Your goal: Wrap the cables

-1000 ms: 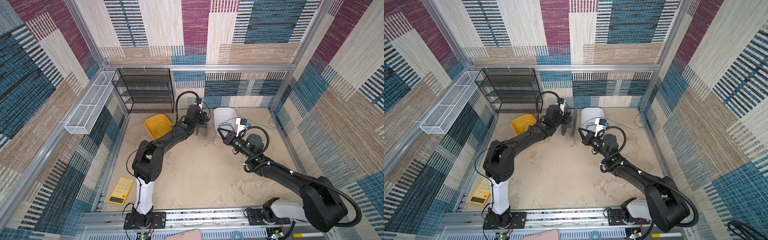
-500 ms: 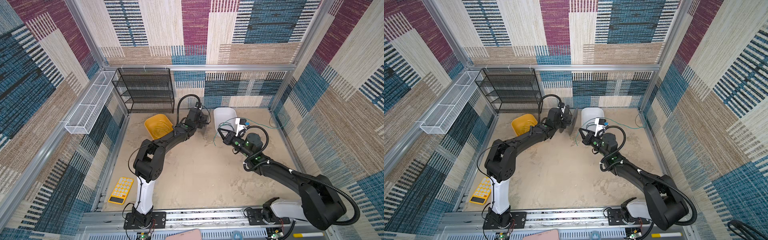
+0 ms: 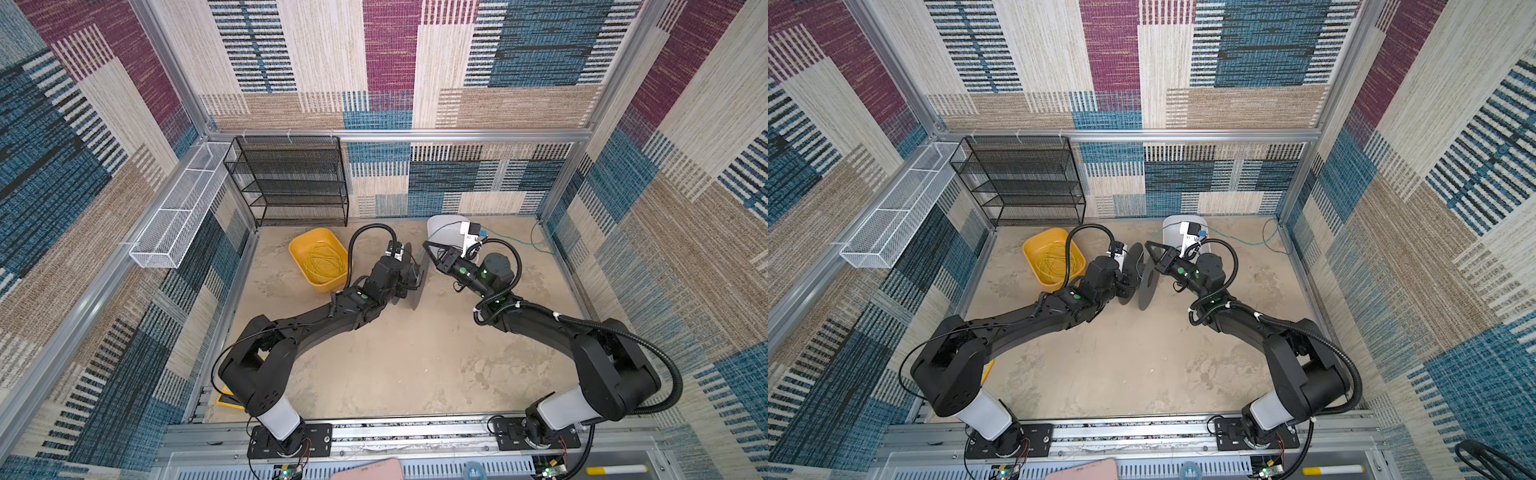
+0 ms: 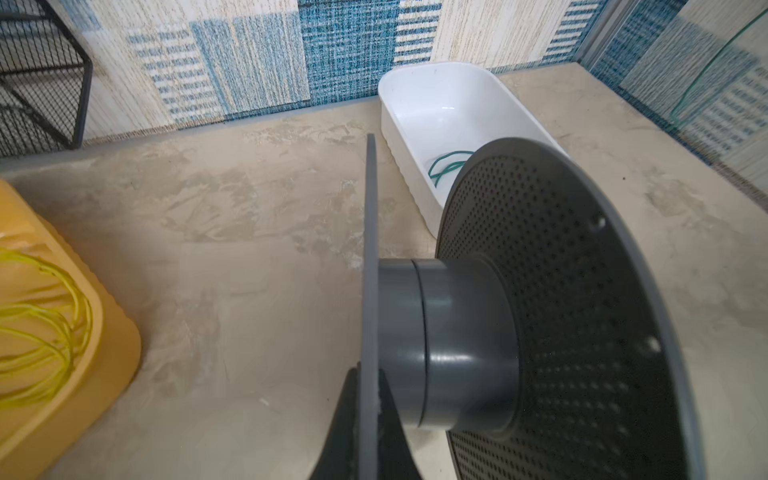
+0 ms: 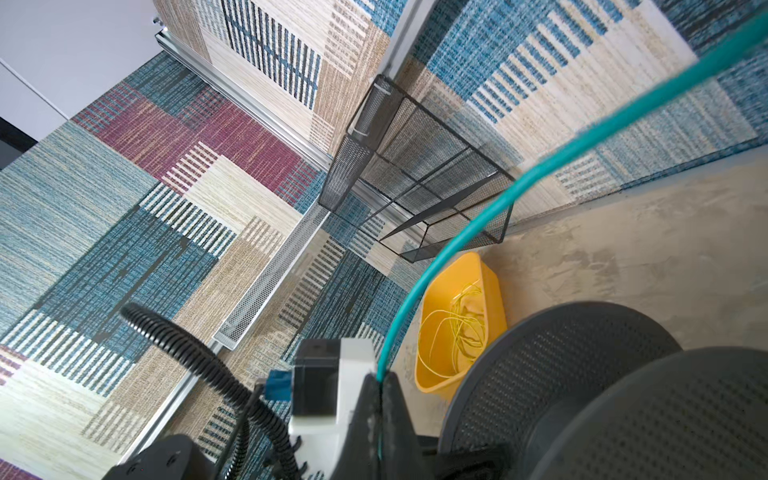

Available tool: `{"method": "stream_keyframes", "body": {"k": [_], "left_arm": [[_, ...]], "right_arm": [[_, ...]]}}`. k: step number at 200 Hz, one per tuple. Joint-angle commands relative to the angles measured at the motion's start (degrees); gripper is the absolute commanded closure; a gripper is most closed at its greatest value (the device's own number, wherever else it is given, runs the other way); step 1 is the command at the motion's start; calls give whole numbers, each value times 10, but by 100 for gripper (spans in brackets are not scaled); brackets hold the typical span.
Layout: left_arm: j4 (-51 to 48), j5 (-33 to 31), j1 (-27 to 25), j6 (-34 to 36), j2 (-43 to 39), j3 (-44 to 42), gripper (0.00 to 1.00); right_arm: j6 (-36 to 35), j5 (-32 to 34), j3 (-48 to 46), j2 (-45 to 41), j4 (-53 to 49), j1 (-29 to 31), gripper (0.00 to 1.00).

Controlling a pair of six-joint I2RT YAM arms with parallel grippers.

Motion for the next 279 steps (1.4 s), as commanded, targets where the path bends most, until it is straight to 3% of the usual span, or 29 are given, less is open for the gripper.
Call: {"method": "stream_keyframes", "body": {"k": [1, 48, 76, 135, 211, 279], "left_arm": [[-13, -5, -13, -45, -28, -38, 100], [-48, -6, -33, -28, -62, -55, 100], [-72, -28, -46, -10, -71, -46, 100], [-71, -2, -50, 11, -80, -57, 94], [-80, 48, -53, 46, -83, -47, 74], [-104, 47, -54, 87, -54, 10, 72]], "right_arm": [[60, -26, -8, 27, 89, 5, 100], [98, -41, -15, 67, 182, 11, 100], [94, -46, -8, 78, 188, 13, 100], [88, -62, -42, 108, 225, 13, 100], [109, -73, -87, 124, 284, 13, 100], [98, -66, -100, 91, 267, 13, 100]]}}
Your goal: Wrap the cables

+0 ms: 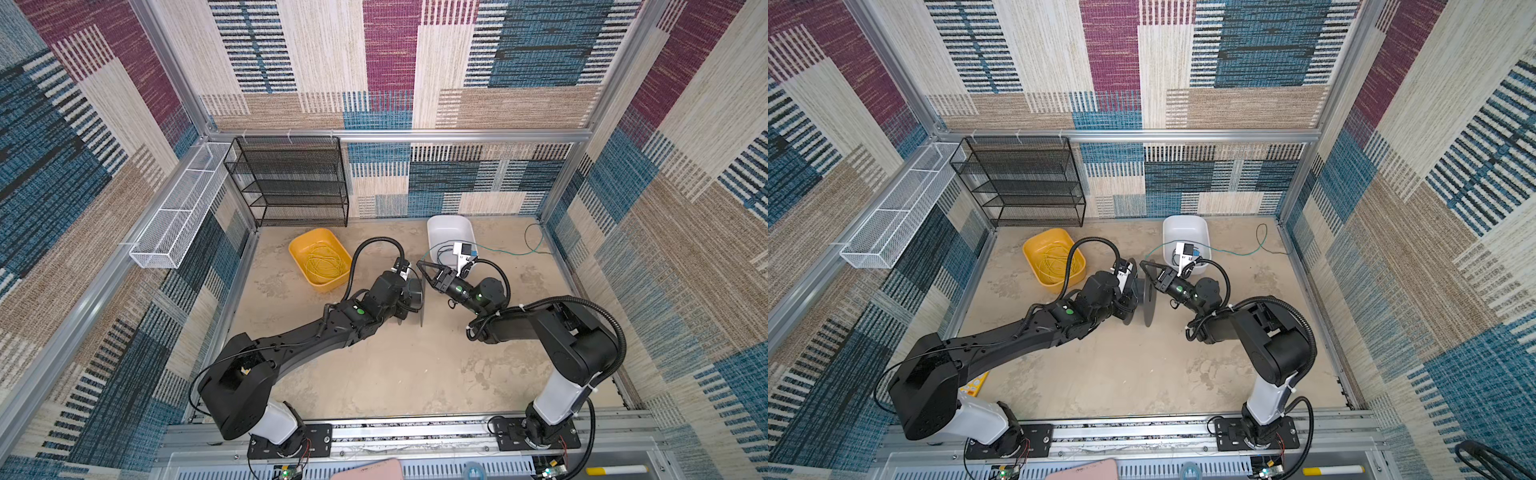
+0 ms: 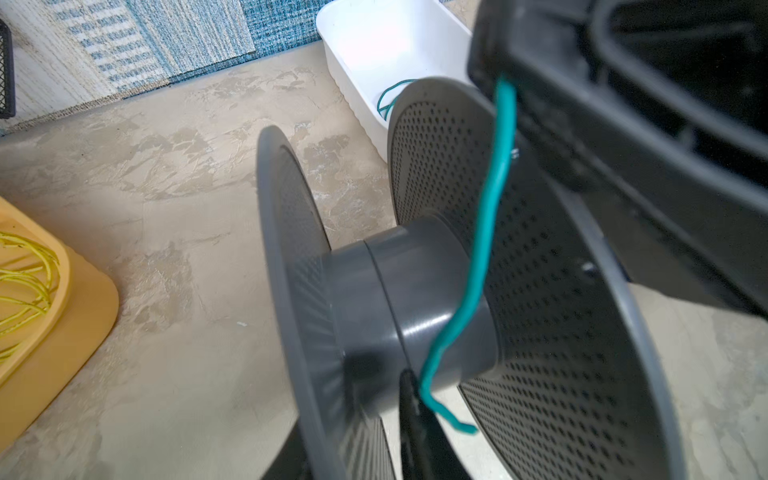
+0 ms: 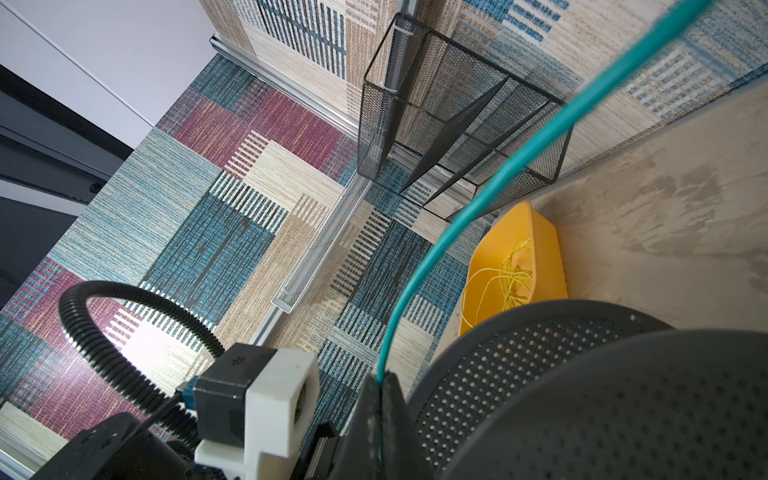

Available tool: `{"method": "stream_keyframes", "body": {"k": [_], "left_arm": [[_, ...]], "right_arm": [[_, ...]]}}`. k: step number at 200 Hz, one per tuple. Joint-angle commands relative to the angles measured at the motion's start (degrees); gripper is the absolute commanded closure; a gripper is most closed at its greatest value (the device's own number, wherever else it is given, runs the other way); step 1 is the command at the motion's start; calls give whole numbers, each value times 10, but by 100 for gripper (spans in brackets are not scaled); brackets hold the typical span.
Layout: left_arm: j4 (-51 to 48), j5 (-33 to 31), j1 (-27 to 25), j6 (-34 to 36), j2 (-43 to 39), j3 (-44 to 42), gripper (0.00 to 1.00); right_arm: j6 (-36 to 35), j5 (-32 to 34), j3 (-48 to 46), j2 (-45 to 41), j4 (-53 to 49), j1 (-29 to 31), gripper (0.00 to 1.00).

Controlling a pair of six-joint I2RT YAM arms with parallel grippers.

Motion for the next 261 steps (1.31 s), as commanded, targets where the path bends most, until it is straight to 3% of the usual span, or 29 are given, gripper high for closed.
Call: {"method": "stream_keyframes", "body": {"k": [1, 139, 261], "left_arm": [[-6, 23, -3, 39, 8, 29, 72], [-16, 23, -5, 59, 5, 25, 68], [-11, 34, -5, 68, -13, 13, 63]], "right_arm": [[-9, -9, -8, -23, -18, 1, 100], [-104, 22, 25, -101, -166, -11, 100], [-102, 0, 94, -33, -180, -9, 100]]}}
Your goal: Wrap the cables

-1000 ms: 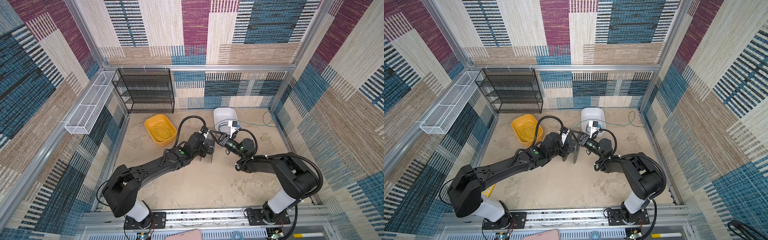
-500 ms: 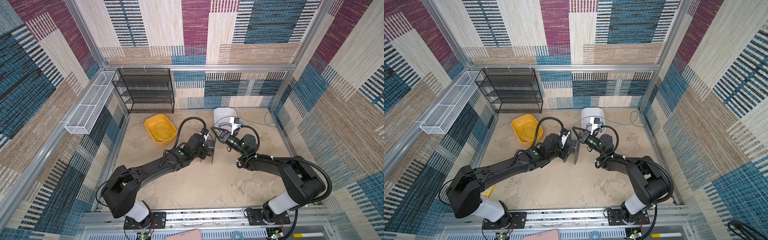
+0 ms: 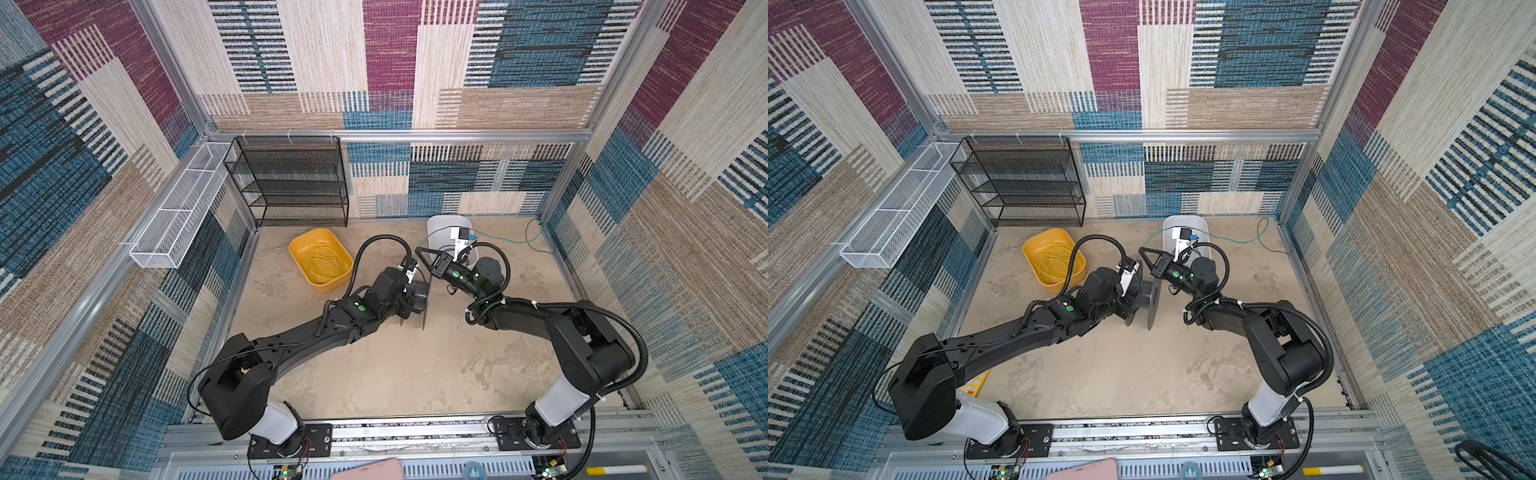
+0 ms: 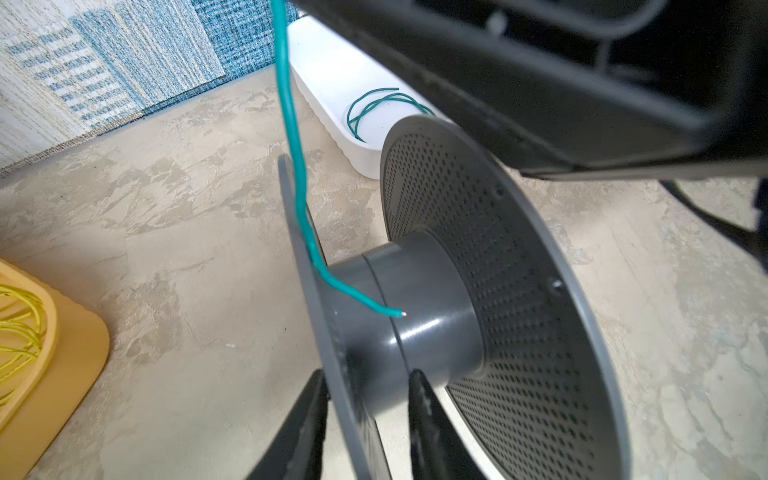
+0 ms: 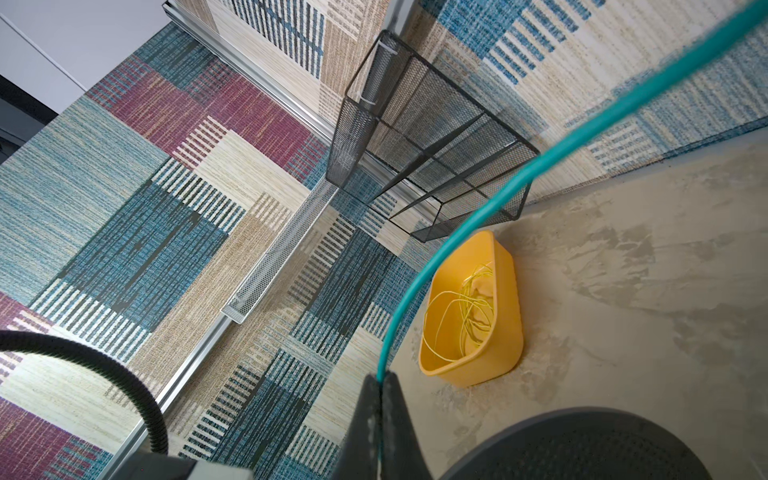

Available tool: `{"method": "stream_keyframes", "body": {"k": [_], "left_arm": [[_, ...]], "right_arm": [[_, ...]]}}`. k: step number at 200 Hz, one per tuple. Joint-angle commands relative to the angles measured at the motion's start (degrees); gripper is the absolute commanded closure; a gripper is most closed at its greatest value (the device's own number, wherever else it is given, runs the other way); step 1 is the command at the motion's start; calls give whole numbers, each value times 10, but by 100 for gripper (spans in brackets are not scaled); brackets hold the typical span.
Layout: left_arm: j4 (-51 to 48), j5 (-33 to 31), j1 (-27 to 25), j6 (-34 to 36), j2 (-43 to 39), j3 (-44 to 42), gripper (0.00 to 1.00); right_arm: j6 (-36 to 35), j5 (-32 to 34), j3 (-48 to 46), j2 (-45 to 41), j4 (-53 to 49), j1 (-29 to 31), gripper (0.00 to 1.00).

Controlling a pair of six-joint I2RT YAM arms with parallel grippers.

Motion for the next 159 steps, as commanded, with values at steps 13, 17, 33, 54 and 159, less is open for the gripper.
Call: {"method": "stream_keyframes", "body": {"k": [13, 17, 33, 54, 159], "left_arm": [[14, 14, 0, 26, -12, -11, 62], [17, 15, 0, 27, -14, -13, 62], [29, 20, 0, 25, -20, -19, 59], [47, 23, 0, 19, -24, -23, 53], [105, 3, 1, -20, 10, -17, 44]], "right_arm": [[4, -9, -2, 1, 16, 1, 100], [4, -9, -3, 1, 17, 1, 100], [8, -10, -8, 1, 23, 1, 100], [15, -12, -19, 2, 33, 1, 100], [47, -24, -40, 7, 77, 4, 100]]}}
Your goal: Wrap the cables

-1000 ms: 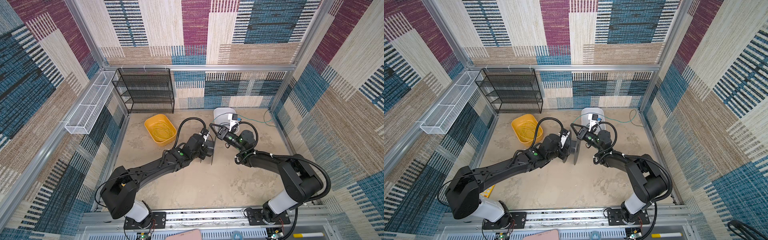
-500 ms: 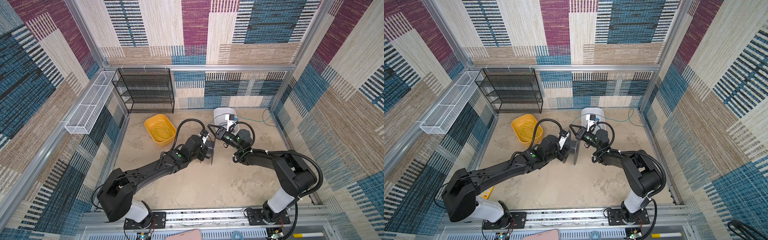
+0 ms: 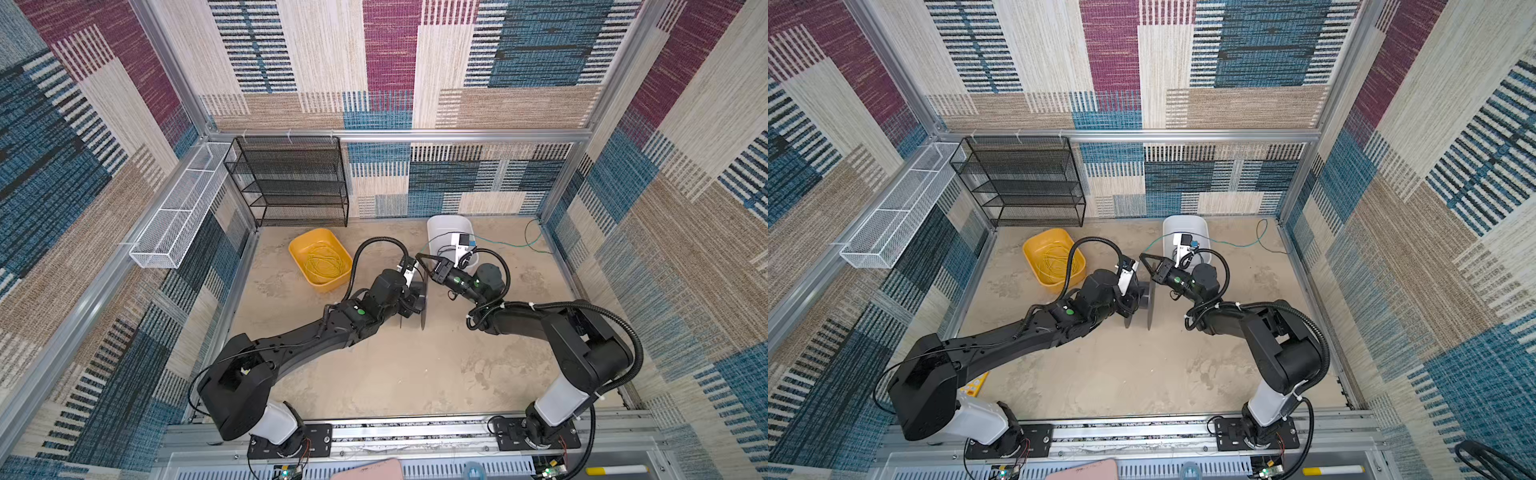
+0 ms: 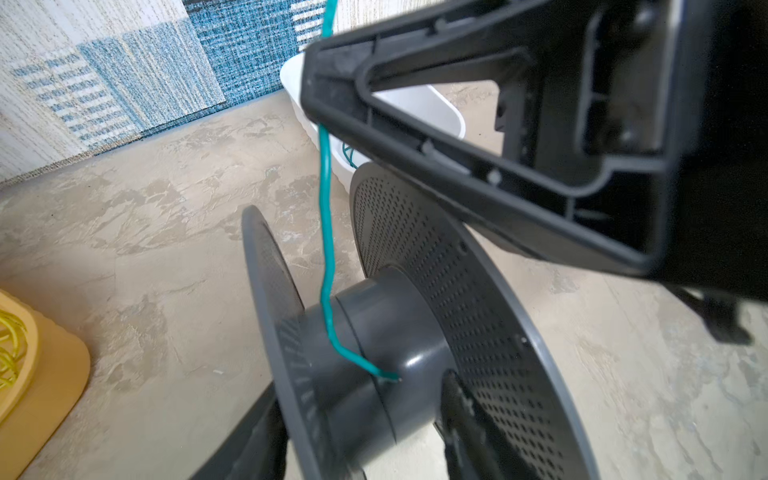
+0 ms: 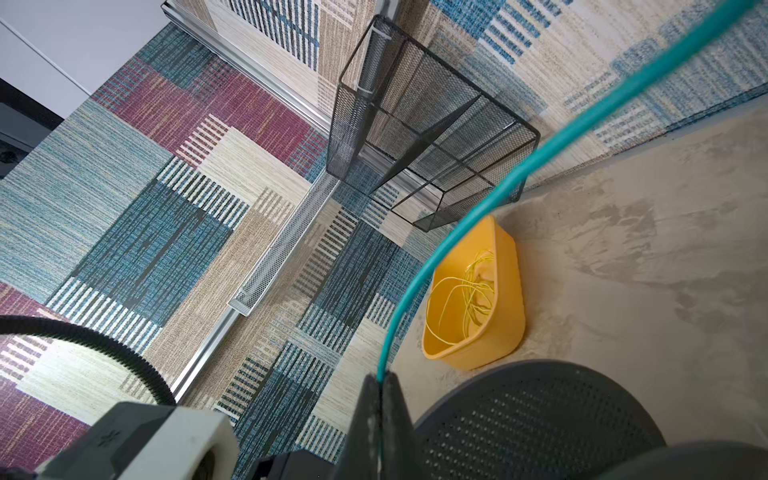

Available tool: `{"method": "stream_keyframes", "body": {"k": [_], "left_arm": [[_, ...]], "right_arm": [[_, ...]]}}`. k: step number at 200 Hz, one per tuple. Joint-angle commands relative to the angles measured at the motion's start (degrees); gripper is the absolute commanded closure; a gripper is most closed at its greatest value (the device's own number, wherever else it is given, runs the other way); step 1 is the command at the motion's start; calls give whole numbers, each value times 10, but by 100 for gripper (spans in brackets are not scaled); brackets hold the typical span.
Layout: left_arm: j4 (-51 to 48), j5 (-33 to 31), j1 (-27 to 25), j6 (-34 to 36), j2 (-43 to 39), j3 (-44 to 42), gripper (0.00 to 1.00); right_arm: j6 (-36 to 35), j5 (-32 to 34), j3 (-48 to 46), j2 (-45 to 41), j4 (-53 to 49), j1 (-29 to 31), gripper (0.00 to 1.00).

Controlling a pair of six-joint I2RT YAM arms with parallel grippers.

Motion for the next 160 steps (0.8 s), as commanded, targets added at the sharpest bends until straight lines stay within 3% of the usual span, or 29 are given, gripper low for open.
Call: {"method": "stream_keyframes", "body": {"k": [1, 53, 160], "left_arm": [[28, -1, 0, -7, 6, 6, 44], [43, -41, 0, -12, 8, 6, 52], [26, -39, 0, -14, -2, -6, 87]], "right_arm": [[23, -17, -4, 4, 32, 3, 100], [56, -24, -19, -1, 64, 13, 100], [76, -12, -29, 4, 88, 15, 100]]}}
